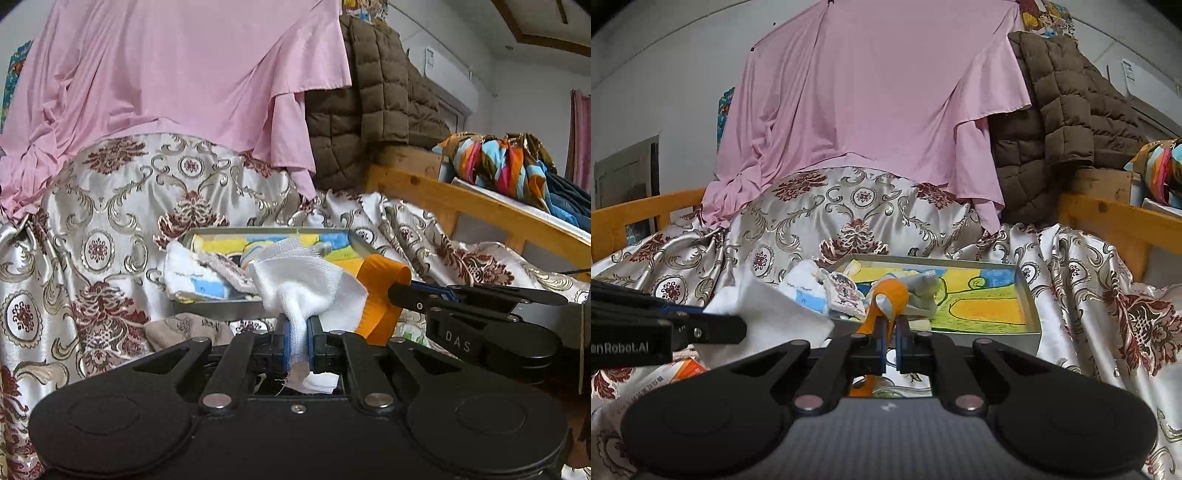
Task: Organize soft objects
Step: 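Lift and carry the white cloth and orange strap with both tools over the tray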
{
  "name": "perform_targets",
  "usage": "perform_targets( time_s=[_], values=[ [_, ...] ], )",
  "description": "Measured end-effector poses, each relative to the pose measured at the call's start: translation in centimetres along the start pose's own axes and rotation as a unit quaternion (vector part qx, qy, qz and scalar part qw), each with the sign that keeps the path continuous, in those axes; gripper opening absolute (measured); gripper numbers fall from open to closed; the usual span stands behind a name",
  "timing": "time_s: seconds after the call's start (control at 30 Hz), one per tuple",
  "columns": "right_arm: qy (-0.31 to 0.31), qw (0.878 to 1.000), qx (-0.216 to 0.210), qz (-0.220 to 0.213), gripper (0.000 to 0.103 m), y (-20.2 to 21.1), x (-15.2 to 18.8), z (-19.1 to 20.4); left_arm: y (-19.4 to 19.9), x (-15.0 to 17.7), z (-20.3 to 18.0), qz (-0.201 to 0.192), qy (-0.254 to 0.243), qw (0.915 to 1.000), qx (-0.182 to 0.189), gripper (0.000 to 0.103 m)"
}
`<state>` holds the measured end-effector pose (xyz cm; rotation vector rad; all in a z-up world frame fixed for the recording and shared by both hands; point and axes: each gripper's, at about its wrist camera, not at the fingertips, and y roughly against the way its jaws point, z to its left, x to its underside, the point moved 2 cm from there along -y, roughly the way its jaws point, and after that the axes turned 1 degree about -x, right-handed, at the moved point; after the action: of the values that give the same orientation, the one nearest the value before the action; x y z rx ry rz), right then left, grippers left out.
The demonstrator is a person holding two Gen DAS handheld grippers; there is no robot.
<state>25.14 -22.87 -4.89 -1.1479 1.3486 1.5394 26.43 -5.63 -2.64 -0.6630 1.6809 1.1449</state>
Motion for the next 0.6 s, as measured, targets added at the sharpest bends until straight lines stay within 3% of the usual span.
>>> perform_targets(
  time_s=[0.6],
  values=[
    [0.003,1.0,0.005,-0.021,0.002,1.1,-0.7,-0.2,0.1,0.1,0.2,-0.001,0.004,1.0,0.003,0.009]
  ],
)
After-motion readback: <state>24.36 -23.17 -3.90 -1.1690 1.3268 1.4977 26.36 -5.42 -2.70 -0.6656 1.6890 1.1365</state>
